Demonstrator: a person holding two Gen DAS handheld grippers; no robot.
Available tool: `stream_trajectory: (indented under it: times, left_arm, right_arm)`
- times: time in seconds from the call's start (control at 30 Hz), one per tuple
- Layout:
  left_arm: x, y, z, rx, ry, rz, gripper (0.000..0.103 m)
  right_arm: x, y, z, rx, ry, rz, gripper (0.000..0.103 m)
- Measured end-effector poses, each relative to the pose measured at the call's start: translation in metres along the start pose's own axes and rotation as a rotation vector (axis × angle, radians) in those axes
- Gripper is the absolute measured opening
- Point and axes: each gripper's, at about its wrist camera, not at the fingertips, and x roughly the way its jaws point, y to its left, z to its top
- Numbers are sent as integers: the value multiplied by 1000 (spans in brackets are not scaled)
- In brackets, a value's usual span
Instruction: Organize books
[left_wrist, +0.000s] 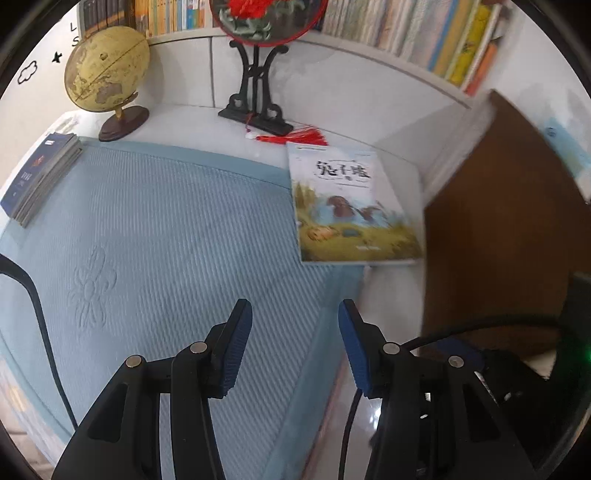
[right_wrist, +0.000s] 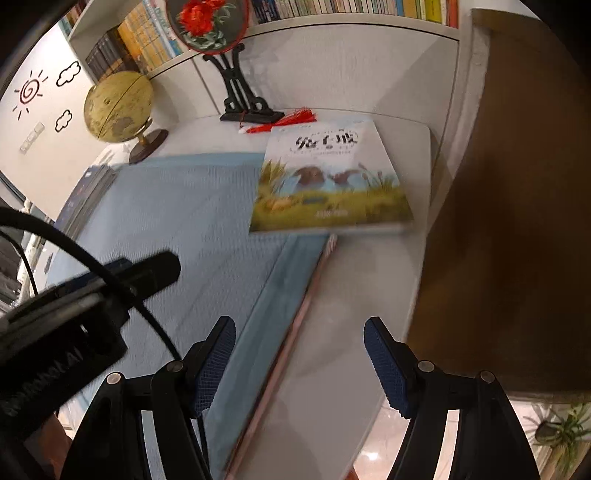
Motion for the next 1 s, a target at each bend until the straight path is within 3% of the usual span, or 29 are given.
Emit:
stream_trajectory:
  times: [0.3,0.5,0.77,0.87,1.0]
  left_arm:
    - [43,0,32,-18,41,55,46]
    - [65,19,55,-50,17,71,46]
    - [118,27,74,-83,57,-141,46]
    - [131,25,73,-116,94,-222,46]
    - [140,19,71,-113,115,-254,46]
  right_arm:
    - [36,-12,41,13,-63,-33,70]
    - [56,-35,62,112,-98,-147,70]
    - [95,-75,107,373,-125,-246,70]
    - [100,-88,117,428,-132,-232,70]
    - [115,-99,124,449,-77,-163,70]
